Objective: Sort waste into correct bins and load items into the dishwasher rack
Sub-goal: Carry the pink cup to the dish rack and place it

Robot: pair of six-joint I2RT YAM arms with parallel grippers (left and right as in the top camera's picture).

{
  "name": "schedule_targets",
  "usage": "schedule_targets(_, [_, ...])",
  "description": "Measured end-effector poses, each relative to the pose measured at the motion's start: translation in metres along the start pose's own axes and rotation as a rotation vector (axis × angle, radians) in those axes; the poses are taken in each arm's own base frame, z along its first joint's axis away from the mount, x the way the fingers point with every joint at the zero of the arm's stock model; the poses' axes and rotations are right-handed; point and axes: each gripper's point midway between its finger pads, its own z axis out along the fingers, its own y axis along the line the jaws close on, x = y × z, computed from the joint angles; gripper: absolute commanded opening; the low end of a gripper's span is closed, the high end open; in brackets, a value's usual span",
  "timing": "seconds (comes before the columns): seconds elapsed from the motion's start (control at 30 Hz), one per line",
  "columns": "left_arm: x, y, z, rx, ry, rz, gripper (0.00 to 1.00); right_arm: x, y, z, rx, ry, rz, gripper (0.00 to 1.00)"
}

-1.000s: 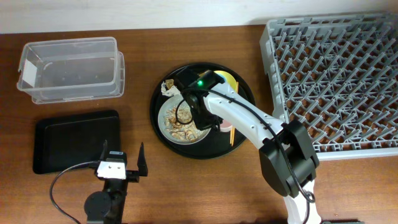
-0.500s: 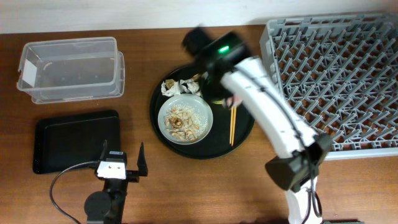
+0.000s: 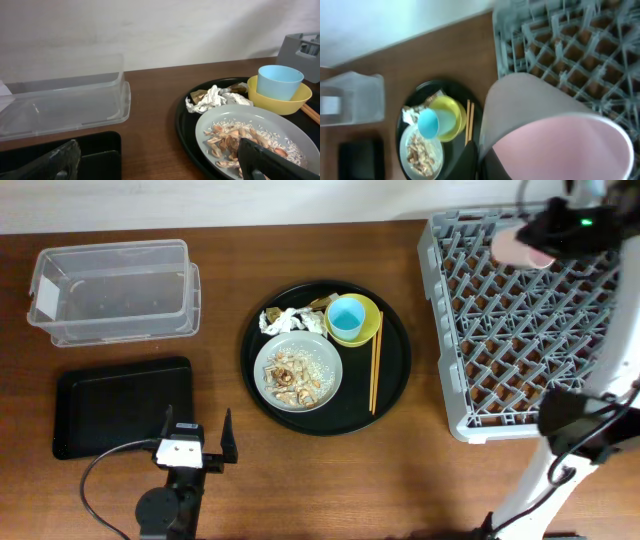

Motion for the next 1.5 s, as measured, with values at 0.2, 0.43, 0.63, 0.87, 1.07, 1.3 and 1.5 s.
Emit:
schedule_targets(0.2, [0.0, 0.0, 0.0, 0.0, 0.0, 0.0, 0.99, -0.017, -0.06, 0.014, -0.183, -0.06, 0.064, 0.04])
schedule_targets(0.43, [0.0, 0.0, 0.0, 0.0, 0.0, 0.0, 0.99, -0.026, -0.073, 0.051, -0.561, -0.147, 0.003, 0.04])
schedule_targets(0.63, [0.0, 0.0, 0.0, 0.0, 0.0, 0.0, 0.99, -0.024, -0.078, 0.068, -0.748, -0.161, 0.041, 0.04])
schedule_targets(0.87, [0.0, 0.0, 0.0, 0.0, 0.0, 0.0, 0.99, 0.003, -0.11, 0.097, -0.678, -0.049, 0.291, 0.04])
schedule_targets(1.07, [0.0, 0.0, 0.0, 0.0, 0.0, 0.0, 0.99, 0.013, -0.133, 0.099, -0.637, -0.038, 0.374, 0.04])
schedule_targets(1.3, [0.0, 0.0, 0.0, 0.0, 0.0, 0.0, 0.99, 0.014, -0.137, 0.098, -0.64, -0.042, 0.384, 0.04])
schedule_targets(1.5, [0.0, 0.0, 0.0, 0.0, 0.0, 0.0, 0.99, 0.018, -0.135, 0.101, -0.647, -0.03, 0.393, 0.07])
